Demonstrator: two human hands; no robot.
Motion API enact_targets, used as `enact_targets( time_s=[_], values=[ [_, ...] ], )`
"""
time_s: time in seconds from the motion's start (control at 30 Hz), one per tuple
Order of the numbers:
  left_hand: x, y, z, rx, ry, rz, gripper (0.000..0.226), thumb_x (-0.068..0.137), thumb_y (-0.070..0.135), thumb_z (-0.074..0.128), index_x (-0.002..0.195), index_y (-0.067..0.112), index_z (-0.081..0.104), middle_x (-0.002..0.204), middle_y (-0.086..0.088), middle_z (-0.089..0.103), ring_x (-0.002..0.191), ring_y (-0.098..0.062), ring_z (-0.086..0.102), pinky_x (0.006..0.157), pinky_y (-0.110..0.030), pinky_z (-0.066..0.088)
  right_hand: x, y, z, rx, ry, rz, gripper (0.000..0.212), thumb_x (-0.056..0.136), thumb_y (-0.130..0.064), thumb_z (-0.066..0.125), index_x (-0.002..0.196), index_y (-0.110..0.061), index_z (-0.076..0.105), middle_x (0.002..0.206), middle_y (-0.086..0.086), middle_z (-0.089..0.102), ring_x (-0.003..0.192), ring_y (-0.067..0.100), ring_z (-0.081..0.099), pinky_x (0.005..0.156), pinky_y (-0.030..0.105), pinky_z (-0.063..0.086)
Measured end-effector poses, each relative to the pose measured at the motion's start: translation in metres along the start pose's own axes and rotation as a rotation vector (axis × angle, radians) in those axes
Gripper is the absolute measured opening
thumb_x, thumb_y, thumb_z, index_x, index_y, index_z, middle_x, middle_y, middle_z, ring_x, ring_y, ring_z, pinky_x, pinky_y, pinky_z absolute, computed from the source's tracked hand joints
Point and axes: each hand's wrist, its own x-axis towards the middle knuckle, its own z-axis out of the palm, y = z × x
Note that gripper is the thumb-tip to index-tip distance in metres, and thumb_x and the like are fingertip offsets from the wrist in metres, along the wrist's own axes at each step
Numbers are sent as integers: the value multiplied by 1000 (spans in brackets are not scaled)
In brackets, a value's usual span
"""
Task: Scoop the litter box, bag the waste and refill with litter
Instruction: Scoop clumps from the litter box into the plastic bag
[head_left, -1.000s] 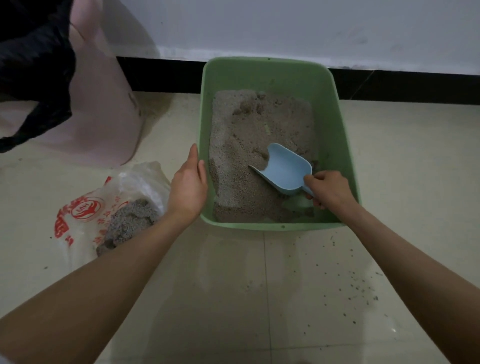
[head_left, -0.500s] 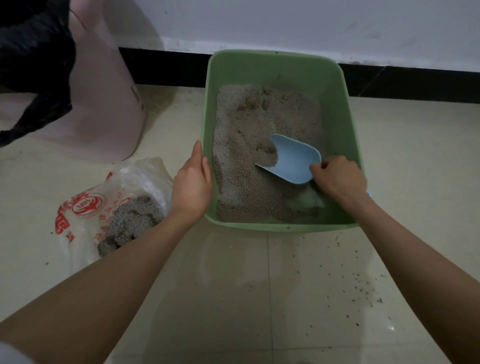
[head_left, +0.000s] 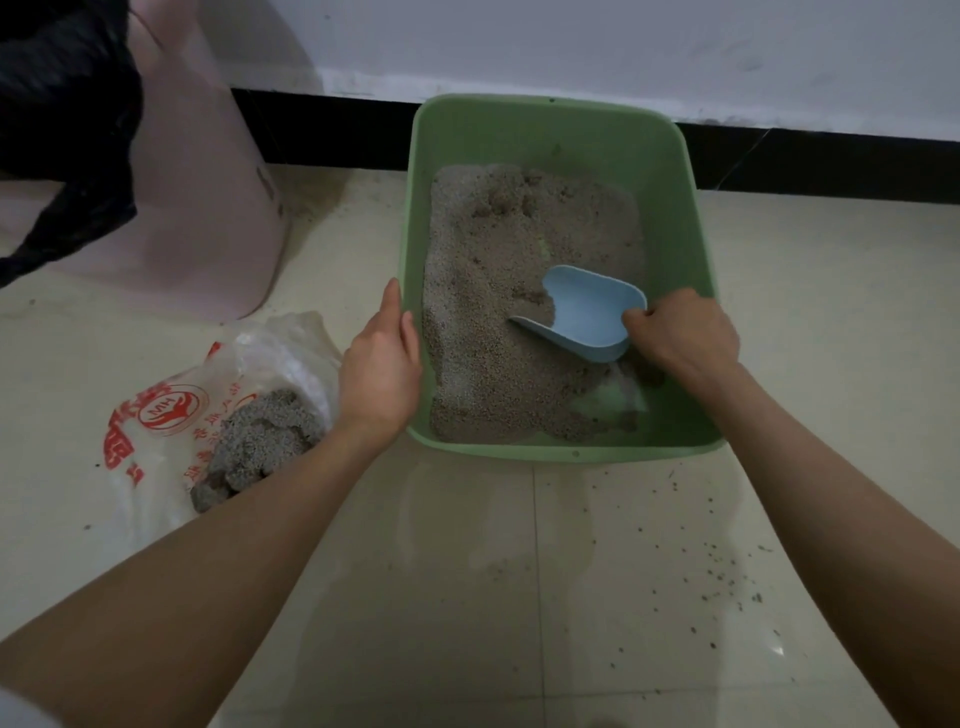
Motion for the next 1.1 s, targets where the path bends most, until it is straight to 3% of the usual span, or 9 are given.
enact_targets(
  time_s=[0.13, 0.3, 0.43, 0.8, 0.97, 1.1],
  values=[
    [0, -1, 1, 12, 4, 7, 46, 100, 22, 29, 144, 11, 27, 106, -24, 61, 89, -39, 59, 73, -42, 45, 1, 6, 17, 159, -60, 34, 31, 85, -27, 50, 81, 2, 60, 80, 18, 55, 73, 29, 52, 63, 29, 36],
    [1, -2, 3, 22, 16, 10, 45, 100, 21, 30, 143, 10, 29, 105, -24, 61, 87, -39, 58, 71, -43, 44, 0, 8, 30, 293, -172, 64, 28, 87, -22, 51, 79, 1, 64, 75, 14, 57, 72, 26, 54, 64, 33, 44],
    [0, -1, 2, 29, 16, 7, 45, 100, 20, 30, 143, 9, 29, 106, -25, 61, 89, -40, 58, 71, -43, 43, 1, 0, 34, 328, -251, 46, 36, 91, -19, 47, 56, -10, 42, 58, 5, 41, 55, 19, 39, 48, 26, 29],
    [0, -1, 2, 25, 14, -12, 45, 100, 21, 29, 143, 10, 30, 107, -24, 62, 88, -39, 59, 72, -44, 45, -7, -2, 38, 652, -188, 29, 40, 90, -12, 46, 56, -17, 27, 55, 3, 25, 52, 13, 21, 50, 28, 17],
    [0, -1, 0, 49, -30, -13, 45, 100, 20, 28, 144, 11, 29, 89, -23, 61, 68, -30, 50, 59, -35, 35, -13, 2, 32, 702, -163, -32, 26, 91, -9, 45, 66, -10, 37, 59, 3, 25, 54, 12, 22, 37, 17, 15],
    [2, -1, -4, 95, -91, -36, 46, 100, 22, 27, 145, 12, 24, 75, -15, 53, 63, -25, 45, 57, -35, 32, -17, 4, 22, 663, -140, -32, 32, 91, -10, 45, 61, -13, 33, 56, 3, 27, 52, 13, 23, 41, 20, 21]
  ],
)
